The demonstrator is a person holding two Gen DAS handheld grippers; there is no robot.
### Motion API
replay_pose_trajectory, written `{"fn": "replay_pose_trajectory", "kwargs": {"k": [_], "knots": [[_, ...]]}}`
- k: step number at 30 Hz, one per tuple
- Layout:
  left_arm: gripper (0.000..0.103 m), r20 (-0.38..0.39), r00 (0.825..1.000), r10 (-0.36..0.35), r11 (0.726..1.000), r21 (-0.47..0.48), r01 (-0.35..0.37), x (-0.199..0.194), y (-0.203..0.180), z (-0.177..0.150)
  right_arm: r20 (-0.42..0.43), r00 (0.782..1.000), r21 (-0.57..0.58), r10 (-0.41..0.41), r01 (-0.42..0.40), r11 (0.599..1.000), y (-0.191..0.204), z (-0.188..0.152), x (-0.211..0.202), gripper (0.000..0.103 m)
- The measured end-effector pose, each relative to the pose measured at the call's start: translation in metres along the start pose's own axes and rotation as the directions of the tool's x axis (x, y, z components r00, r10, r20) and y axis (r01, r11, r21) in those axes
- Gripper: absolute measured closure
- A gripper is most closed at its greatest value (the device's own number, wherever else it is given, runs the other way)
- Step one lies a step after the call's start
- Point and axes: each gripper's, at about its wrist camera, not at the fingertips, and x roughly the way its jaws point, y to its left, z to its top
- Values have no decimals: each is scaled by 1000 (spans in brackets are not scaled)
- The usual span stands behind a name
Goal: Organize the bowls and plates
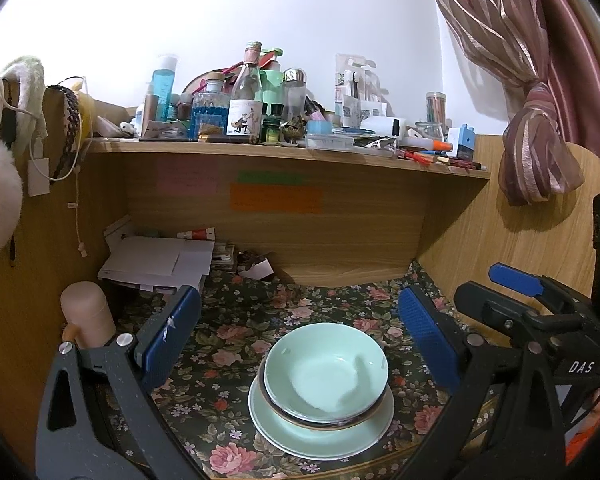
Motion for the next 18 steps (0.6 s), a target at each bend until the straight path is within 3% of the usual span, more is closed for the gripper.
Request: {"fn": "replay_pose_trajectory", "kwargs": {"k": [18], "knots": [[2,-13,1000,-13,1000,5,13,6,-6,1,7,1000,6,-14,14,1000,-6,2,0,0]]}}
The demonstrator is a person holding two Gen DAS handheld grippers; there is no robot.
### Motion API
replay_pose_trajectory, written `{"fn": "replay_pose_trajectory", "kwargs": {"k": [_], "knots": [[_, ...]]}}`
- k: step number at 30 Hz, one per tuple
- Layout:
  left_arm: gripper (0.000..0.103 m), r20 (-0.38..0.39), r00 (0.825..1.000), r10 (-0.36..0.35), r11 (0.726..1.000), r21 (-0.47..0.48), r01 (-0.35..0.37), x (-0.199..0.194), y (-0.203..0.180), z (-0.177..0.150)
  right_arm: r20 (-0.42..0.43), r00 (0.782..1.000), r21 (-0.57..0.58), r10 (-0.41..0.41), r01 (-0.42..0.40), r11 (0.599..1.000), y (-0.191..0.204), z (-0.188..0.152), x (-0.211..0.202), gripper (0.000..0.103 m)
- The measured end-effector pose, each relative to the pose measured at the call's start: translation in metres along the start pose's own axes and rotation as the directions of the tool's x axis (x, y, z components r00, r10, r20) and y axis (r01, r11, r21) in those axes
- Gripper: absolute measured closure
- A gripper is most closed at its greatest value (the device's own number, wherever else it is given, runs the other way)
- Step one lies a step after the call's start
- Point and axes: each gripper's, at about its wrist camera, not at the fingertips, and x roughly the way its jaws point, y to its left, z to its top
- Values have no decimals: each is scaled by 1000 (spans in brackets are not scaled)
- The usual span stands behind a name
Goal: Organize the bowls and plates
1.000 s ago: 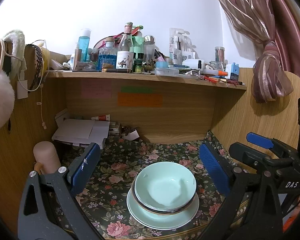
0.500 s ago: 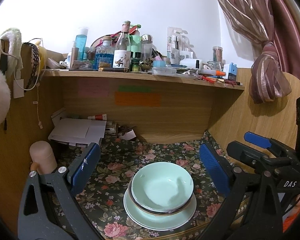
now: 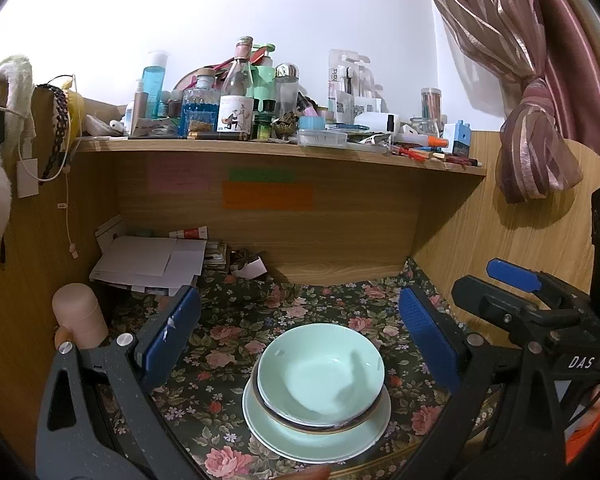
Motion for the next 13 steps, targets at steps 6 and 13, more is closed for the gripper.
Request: {"fn": "replay_pose_trajectory", "kwargs": {"k": [6,13], "knots": [[2,-3,1000,-3,1000,-8,3,3,2,2,-2,1000,3,-4,4,1000,0,0,1,0],[2,-16,1000,-2,1000,-8,2,12,4,2,-18,1000,13,-6,6,1000,-5,-1,12,0]]}}
